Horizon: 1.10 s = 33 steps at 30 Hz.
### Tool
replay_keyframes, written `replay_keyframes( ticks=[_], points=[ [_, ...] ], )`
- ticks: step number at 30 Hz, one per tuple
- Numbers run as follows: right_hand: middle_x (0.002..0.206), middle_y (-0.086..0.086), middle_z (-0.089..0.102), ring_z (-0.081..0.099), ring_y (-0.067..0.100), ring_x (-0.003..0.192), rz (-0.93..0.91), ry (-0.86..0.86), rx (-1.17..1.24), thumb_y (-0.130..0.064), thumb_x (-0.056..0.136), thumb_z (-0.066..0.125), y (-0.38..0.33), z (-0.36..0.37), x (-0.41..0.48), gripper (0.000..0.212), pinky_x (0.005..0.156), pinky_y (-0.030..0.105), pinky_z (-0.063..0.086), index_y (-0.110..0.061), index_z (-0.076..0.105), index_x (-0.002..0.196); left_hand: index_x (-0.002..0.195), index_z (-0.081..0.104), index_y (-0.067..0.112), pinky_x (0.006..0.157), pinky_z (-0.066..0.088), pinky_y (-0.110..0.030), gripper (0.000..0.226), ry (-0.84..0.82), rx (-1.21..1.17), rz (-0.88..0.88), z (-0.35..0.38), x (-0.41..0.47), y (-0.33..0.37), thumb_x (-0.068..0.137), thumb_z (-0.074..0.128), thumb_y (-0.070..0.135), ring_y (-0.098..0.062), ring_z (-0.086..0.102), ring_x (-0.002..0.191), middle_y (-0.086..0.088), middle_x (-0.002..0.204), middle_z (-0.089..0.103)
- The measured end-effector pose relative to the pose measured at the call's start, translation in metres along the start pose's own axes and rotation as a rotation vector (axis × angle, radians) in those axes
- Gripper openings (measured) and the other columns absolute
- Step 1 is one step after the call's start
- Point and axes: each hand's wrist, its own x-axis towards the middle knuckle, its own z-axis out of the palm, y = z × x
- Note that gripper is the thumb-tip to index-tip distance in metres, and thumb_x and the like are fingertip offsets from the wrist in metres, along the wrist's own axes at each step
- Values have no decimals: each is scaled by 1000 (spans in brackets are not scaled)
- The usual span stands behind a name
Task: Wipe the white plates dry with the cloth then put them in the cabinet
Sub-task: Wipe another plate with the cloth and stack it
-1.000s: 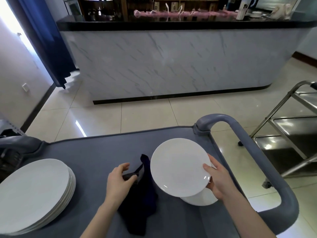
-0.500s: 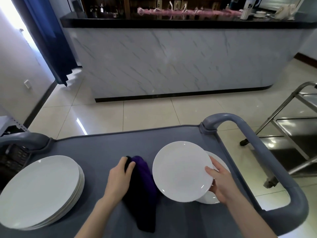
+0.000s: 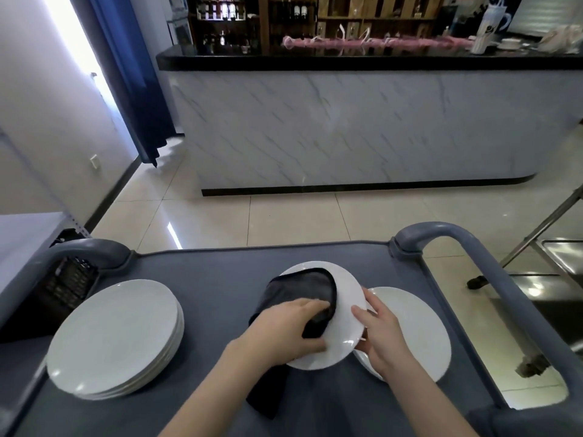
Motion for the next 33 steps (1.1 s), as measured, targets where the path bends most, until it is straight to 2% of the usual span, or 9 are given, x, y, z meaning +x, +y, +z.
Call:
replay_keyframes(
  ticks=[2,5,7,9,11,13,21,28,33],
  points=[
    [106,-1,76,72,25,93,7,1,14,-6,99,52,1,2,-4,37,66,37,56,-35,64,118,141,43,40,101,44,-30,49,3,-117,14,13,-3,-3,93,51,46,-7,52,122,18,139,52],
    [110,1,75,71,25,92,7,4,35,-5,98,53,0,2,-8,39,60,34,55,-31,62,126,136,53,36,101,41,-25,39,344,-193,-68,19,-9,-25,99,47,25,-6,51,124,18,136,56],
    [111,4,74,70,24,90,0,-11,28,-6,98,53,-1,4,-11,39,57,32,55,-31,62,127,144,45,32,113,29,-23,48,462,-118,-101,21,-11,-43,99,51,20,-8,33,143,17,150,42],
    [112,7,73,70,26,93,-5,-31,24,-6,99,53,-2,8,-13,39,58,32,55,-33,63,124,154,21,35,122,5,-29,64,349,-16,-60,25,-11,-51,98,51,35,-6,-4,151,21,161,8],
    [112,6,74,70,26,99,-18,-58,29,-5,99,52,-3,13,-18,39,62,31,56,-35,65,120,155,1,41,122,-7,-38,68,190,81,-43,35,-10,-46,100,40,47,-6,-21,148,25,159,-14],
    [109,5,75,71,25,100,-46,-71,44,-3,99,52,-6,17,-22,39,63,31,57,-35,68,116,153,-8,45,122,-8,-42,63,111,126,-46,46,-12,-35,102,29,45,-8,-23,148,25,157,-24],
    [111,14,74,70,28,105,-72,-16,129,-3,100,48,-3,21,-26,27,88,39,57,-13,71,110,152,-2,50,119,-12,-36,54,46,-20,95,72,-37,16,101,16,41,11,-28,139,41,150,-21],
    [110,4,75,71,17,98,-63,-113,51,-8,100,49,-4,28,-44,32,72,32,57,-27,73,113,138,-19,57,120,-5,-39,55,122,-35,20,46,8,-1,104,20,37,7,-28,140,39,146,-29],
    [109,6,75,71,21,92,-107,-101,105,-1,97,51,-21,18,-47,39,65,32,57,-28,74,111,151,-11,48,120,0,-40,57,219,53,-90,27,32,-18,102,19,51,-3,-19,147,27,157,-22]
  ],
)
